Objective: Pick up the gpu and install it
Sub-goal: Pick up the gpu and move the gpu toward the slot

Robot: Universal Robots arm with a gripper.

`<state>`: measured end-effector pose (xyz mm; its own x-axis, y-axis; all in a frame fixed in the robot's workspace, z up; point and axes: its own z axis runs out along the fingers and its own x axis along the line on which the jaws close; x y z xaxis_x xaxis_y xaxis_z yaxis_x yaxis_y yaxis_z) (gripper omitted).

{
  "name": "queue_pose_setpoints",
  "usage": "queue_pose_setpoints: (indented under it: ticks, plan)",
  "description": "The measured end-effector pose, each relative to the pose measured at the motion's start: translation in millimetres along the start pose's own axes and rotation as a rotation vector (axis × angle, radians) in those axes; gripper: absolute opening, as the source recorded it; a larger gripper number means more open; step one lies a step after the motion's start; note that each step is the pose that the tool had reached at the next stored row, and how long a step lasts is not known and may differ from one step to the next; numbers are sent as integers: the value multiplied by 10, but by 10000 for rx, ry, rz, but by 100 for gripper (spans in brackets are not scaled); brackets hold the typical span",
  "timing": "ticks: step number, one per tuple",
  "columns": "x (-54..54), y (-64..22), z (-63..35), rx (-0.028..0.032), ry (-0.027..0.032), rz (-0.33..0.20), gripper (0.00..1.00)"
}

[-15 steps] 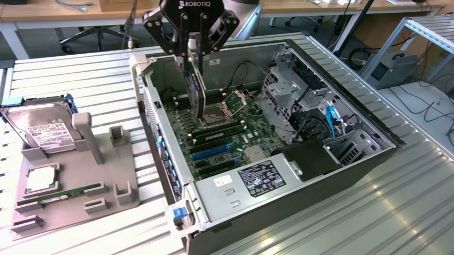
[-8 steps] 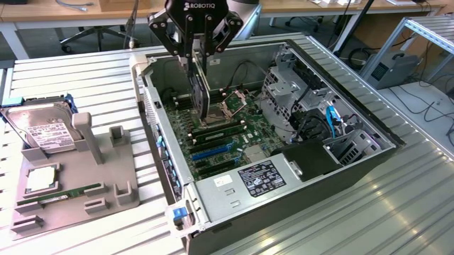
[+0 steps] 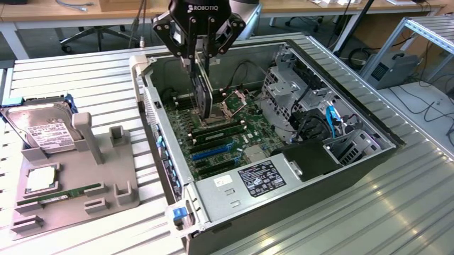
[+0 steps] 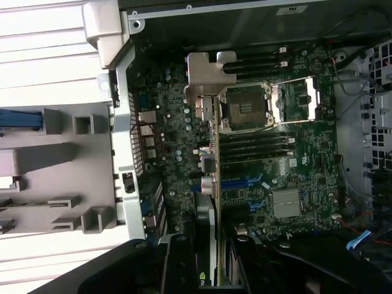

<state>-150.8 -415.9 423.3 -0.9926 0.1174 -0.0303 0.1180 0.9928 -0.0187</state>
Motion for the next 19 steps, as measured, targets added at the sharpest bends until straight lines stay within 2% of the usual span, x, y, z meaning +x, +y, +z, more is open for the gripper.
queue_pose_setpoints:
  ticks: [19]
  plan:
    - [-49, 8, 91, 1, 0, 1, 27]
